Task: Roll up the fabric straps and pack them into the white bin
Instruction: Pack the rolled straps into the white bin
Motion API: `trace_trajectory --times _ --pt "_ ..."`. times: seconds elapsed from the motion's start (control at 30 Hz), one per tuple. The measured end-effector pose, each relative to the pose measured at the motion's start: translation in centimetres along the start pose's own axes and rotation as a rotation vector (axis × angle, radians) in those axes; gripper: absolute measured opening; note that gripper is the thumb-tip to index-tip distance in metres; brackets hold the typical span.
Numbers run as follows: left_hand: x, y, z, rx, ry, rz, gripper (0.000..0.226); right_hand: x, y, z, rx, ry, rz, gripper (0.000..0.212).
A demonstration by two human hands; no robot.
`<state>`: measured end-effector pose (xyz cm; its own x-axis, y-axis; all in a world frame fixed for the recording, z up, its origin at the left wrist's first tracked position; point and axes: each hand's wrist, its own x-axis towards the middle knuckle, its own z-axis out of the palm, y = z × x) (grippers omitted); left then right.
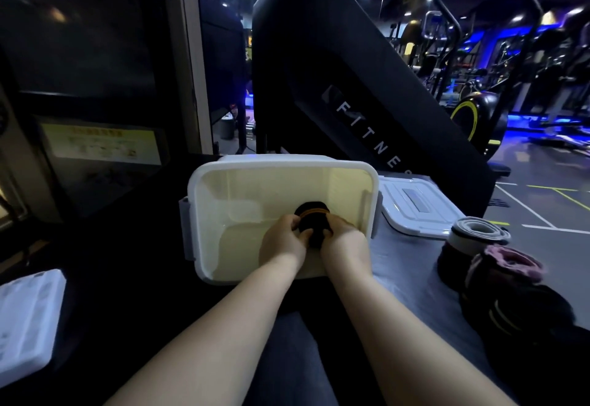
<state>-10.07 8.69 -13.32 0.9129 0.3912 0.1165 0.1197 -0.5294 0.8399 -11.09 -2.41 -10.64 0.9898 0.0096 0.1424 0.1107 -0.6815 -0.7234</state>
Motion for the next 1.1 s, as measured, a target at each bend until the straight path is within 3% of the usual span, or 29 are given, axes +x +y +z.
trace_trajectory --times 0.17,0.4,0.57,1.1 --pt "-2.1 1.1 -0.2 -0.023 0.003 0.002 0.034 -2.4 0.2 -2.1 -0.107 0.005 -0.036 0.049" --pt "-8.4 1.6 1.1 -0.063 -0.036 0.087 0.018 -7.9 3.8 -5.3 -0.1 0.058 -0.057 0.041" --pt "-12.4 1.9 2.8 -0.081 -0.136 0.112 0.015 -11.5 7.2 -6.7 -0.126 0.052 -0.007 0.04" --pt "-22.3 6.8 7.6 -0.065 -0.425 0.281 0.021 -21.3 15.0 -13.3 -0.143 0.333 0.01 0.016"
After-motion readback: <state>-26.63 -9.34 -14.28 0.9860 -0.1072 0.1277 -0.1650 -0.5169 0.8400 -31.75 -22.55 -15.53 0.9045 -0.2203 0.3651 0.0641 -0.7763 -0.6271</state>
